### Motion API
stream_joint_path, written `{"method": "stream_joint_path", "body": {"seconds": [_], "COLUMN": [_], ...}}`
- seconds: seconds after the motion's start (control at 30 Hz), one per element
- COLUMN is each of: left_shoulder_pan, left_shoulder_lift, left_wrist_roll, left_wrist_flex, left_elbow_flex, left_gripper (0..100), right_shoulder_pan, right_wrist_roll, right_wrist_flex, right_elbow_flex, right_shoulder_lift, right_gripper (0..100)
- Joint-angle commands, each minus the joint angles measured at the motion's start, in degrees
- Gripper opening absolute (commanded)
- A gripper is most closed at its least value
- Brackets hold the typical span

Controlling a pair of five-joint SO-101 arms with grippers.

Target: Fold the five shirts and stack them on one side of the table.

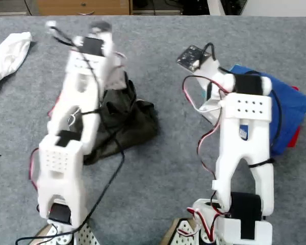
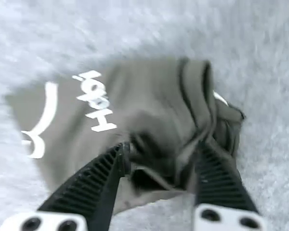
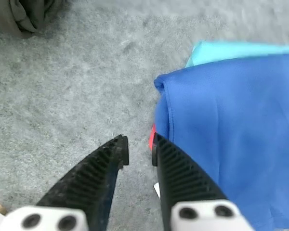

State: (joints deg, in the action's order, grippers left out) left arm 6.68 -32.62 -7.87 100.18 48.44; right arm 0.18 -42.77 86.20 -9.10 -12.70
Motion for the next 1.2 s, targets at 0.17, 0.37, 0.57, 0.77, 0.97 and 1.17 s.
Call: {"method": "stream_joint_path", "body": {"seconds": [0.17,0.37,0.57,0.77,0.97,1.17], "left_shoulder_pan": [-24.35,-41.32,-51.96,-54.59,-55.47,-55.21], "left_shoulder_lift": [18.77,24.31,25.36,25.45,25.45,25.45], "left_wrist_roll": [4.92,12.75,16.70,20.13,20.22,20.22], "left_wrist_flex": [0.62,-0.35,-6.42,-11.16,-13.27,-13.27], "left_elbow_flex": [-12.84,-24.53,-35.52,-45.10,-48.53,-48.79], "left_gripper": [2,2,2,2,2,2], "right_shoulder_pan": [-16.31,-25.71,-33.27,-36.44,-37.67,-37.76], "right_wrist_roll": [4.84,10.73,16.35,18.02,18.02,17.76], "right_wrist_flex": [-1.58,-1.05,-1.05,-1.41,-0.35,8.62], "right_elbow_flex": [6.37,25.80,50.33,74.33,93.05,105.01], "right_shoulder_lift": [1.98,20.18,42.33,60.79,77.14,85.05], "right_gripper": [1.9,1.9,1.9,1.9,1.9,1.9]}}
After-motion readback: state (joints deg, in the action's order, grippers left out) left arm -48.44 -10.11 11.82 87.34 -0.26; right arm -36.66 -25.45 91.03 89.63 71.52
